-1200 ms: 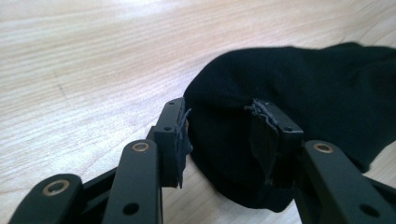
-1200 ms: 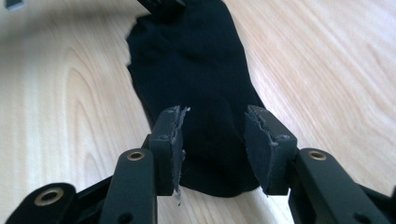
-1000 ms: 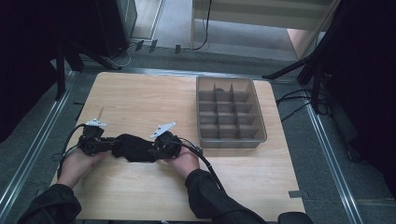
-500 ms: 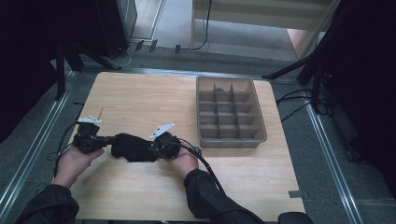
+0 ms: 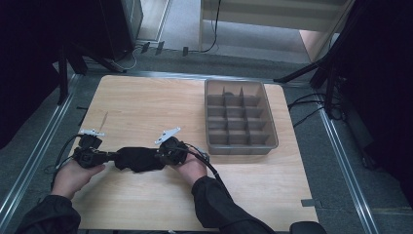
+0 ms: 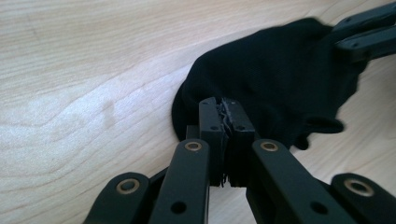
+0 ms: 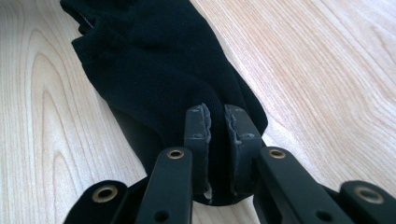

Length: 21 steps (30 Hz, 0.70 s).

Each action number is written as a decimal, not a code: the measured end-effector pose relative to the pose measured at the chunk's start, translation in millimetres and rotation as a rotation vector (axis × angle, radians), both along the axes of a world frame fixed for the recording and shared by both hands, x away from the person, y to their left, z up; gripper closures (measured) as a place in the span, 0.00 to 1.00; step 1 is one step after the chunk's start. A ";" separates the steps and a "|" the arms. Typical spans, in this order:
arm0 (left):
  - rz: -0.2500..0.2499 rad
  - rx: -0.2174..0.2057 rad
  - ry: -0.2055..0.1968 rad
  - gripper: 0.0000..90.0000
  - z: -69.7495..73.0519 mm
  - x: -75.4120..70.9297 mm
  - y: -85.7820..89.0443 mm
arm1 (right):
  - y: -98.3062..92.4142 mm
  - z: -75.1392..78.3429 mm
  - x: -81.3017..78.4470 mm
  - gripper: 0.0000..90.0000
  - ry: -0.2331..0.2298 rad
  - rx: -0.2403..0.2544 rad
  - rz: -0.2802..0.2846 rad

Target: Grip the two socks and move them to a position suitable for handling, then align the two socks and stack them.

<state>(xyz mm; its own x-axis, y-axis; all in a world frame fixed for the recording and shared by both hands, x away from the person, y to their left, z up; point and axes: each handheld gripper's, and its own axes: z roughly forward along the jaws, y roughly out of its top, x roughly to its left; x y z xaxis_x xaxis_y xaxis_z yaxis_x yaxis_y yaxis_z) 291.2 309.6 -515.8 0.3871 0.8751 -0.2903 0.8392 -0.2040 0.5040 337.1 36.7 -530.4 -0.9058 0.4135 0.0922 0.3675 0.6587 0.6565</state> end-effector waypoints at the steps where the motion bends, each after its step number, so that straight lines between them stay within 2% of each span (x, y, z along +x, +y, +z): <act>1: -0.008 0.008 0.000 0.97 -1.1 0.0 -0.3 | -0.1 -0.3 0.2 0.87 -0.001 0.000 0.000; 4: -0.013 0.023 -0.001 0.96 -3.9 -0.8 -2.5 | -0.6 -0.1 0.9 0.82 0.000 0.004 -0.001; 6: -0.012 0.019 -0.003 0.94 -3.5 -2.0 -2.2 | -1.3 1.6 0.8 0.78 0.008 0.009 -0.001; 9: -0.001 -0.019 -0.006 0.84 0.5 -4.5 0.2 | -4.0 8.8 -0.6 0.76 0.012 0.047 0.005; 11: 0.003 -0.022 -0.023 0.82 5.6 -8.6 1.1 | -6.1 16.3 -3.0 0.77 0.010 0.074 0.010; 15: 0.015 -0.021 -0.081 0.80 18.8 -18.1 1.5 | -8.1 26.9 -7.9 0.82 -0.001 0.095 0.018; 17: 0.010 -0.024 -0.095 0.81 22.1 -20.7 -0.6 | -7.0 29.9 -12.3 0.84 -0.002 0.097 0.036; 21: -0.029 -0.008 -0.059 0.83 16.0 -18.7 -8.8 | 0.2 21.2 -19.2 0.81 0.024 0.087 0.063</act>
